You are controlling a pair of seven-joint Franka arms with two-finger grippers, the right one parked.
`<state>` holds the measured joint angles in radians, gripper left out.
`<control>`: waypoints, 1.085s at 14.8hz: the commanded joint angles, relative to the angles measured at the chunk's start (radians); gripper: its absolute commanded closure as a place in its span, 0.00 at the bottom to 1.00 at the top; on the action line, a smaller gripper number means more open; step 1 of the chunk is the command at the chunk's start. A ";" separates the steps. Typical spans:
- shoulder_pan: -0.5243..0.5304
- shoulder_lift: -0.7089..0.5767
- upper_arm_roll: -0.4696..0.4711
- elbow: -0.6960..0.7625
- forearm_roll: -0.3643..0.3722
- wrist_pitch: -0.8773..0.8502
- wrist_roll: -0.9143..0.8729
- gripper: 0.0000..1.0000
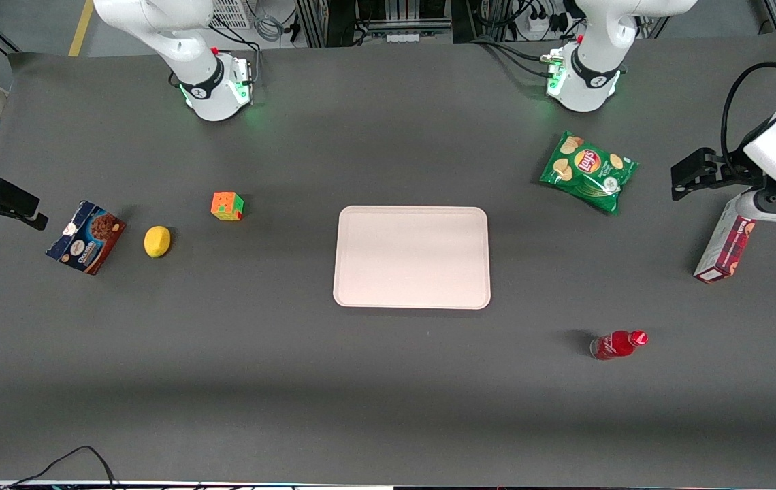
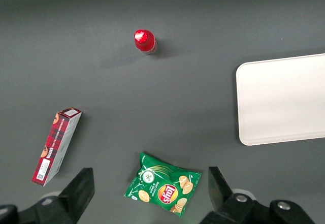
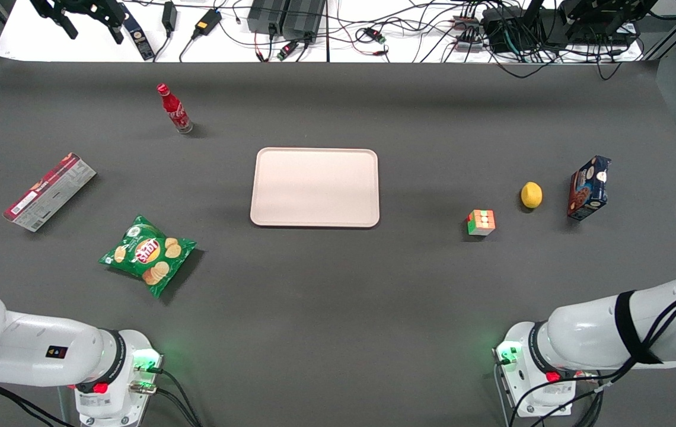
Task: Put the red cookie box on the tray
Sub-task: 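Move the left gripper down toward the upright red tartan shortbread box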
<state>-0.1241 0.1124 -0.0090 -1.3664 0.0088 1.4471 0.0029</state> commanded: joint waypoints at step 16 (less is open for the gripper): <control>0.000 -0.025 0.046 -0.052 0.020 0.006 0.017 0.00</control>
<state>-0.1236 0.1112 0.0119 -1.3811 0.0193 1.4529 0.0032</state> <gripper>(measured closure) 0.000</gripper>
